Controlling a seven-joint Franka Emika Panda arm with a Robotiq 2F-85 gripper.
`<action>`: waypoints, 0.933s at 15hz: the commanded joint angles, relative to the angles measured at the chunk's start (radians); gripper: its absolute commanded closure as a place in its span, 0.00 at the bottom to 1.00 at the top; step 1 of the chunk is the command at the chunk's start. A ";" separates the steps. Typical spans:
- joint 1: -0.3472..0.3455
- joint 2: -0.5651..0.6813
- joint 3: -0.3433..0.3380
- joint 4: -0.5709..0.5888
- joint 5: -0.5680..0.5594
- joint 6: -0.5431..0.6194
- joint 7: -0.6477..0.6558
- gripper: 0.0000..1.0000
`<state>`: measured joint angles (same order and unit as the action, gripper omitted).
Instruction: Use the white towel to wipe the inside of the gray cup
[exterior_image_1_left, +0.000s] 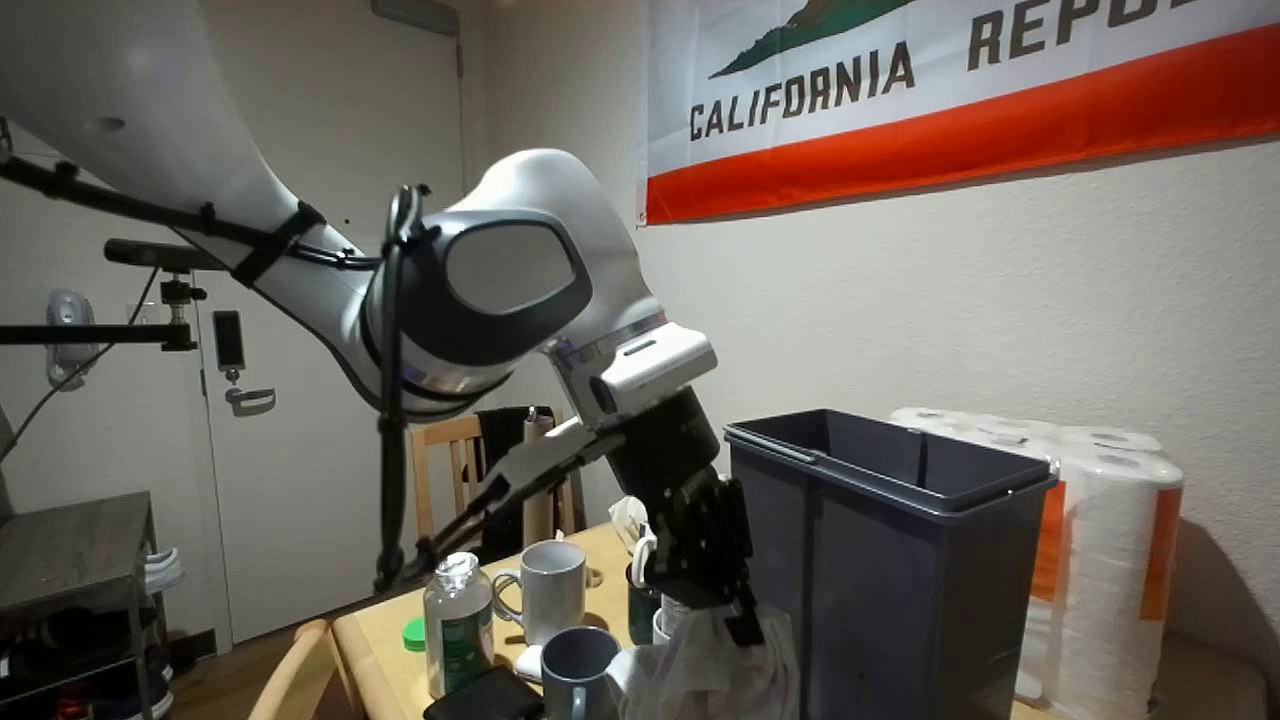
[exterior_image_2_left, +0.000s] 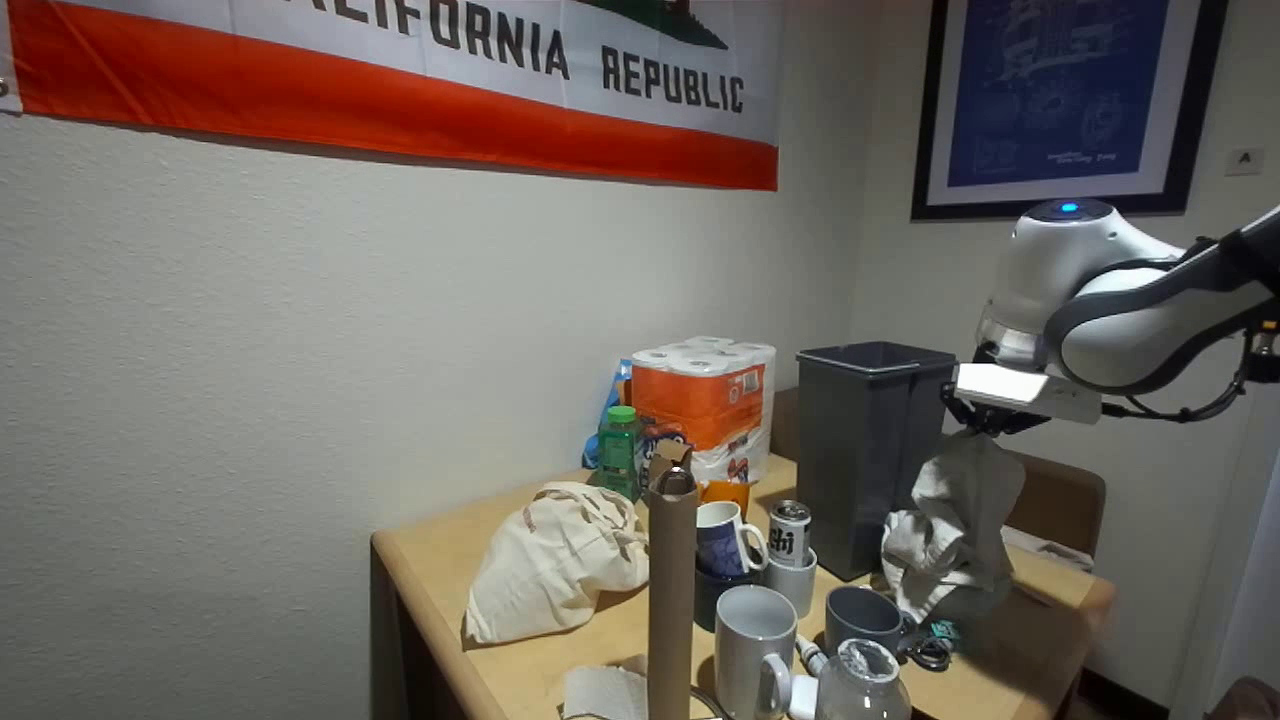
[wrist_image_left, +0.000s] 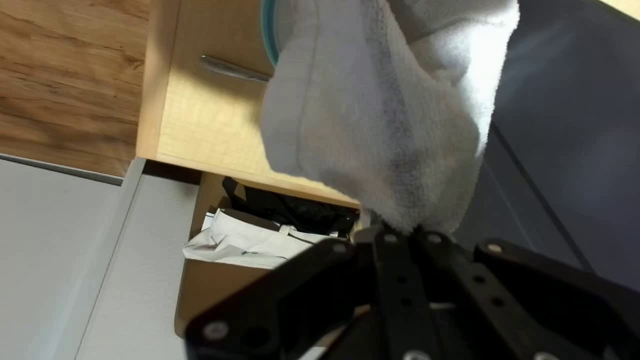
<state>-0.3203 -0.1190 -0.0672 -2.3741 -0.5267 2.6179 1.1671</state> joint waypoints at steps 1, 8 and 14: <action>0.012 0.061 -0.043 -0.007 -0.015 0.084 0.032 0.99; 0.057 0.093 -0.093 0.001 0.031 0.079 0.009 0.49; 0.115 -0.027 -0.053 0.011 0.046 -0.093 0.003 0.05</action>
<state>-0.2302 -0.0608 -0.1408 -2.3616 -0.4933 2.6359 1.1673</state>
